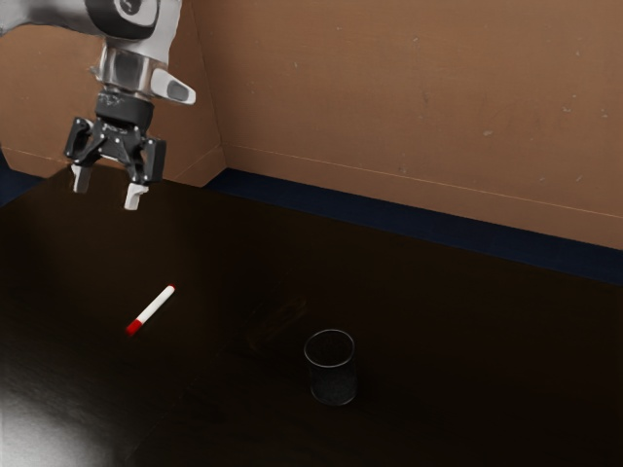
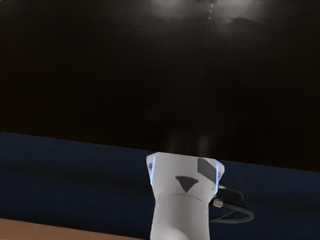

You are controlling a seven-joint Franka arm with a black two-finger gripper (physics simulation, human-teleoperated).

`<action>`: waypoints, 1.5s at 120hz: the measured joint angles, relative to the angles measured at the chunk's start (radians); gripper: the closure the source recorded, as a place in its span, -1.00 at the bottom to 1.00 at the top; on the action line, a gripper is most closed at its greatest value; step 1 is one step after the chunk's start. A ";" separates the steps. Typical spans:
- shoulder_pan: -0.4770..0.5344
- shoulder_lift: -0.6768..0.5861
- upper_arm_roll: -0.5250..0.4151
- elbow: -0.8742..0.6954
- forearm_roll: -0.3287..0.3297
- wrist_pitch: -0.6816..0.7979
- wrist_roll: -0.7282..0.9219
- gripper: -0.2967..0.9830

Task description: Put the marker into the pen holder.

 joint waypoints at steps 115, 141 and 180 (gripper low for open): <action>-0.001 -0.040 0.250 -0.788 0.055 1.230 0.106 -0.54; 0.000 0.052 0.231 -0.761 0.039 1.356 0.190 -0.54; 0.005 0.259 0.251 -0.567 -0.074 1.320 0.286 -0.54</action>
